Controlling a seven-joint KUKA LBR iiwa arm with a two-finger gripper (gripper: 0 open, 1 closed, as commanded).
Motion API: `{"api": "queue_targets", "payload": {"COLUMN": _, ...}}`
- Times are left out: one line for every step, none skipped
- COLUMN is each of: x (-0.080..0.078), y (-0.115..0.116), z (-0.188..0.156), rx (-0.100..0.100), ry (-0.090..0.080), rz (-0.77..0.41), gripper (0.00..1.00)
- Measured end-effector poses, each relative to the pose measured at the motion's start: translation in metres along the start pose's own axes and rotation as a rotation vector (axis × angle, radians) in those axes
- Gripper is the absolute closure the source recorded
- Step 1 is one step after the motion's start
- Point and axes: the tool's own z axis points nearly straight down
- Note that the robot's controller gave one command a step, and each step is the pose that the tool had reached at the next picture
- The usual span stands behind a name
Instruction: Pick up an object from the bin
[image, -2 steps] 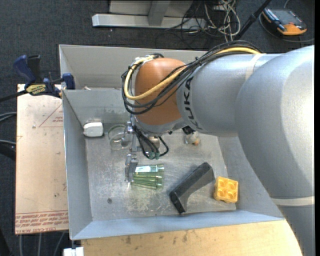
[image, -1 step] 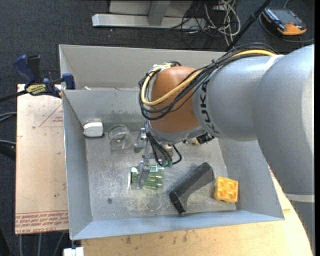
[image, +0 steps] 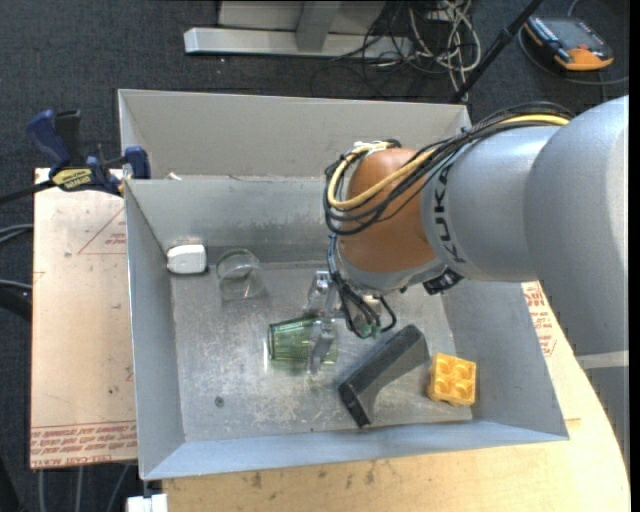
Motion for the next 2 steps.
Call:
{"api": "queue_targets", "payload": {"x": 0.000, "y": 0.000, "z": 0.000, "rx": 0.000, "ry": -0.002, "rz": 0.000, "gripper": 1.00}}
{"api": "queue_targets", "payload": {"x": -0.010, "y": 0.012, "z": -0.169, "rx": 0.006, "ry": -0.022, "rz": -0.015, "gripper": 1.00}}
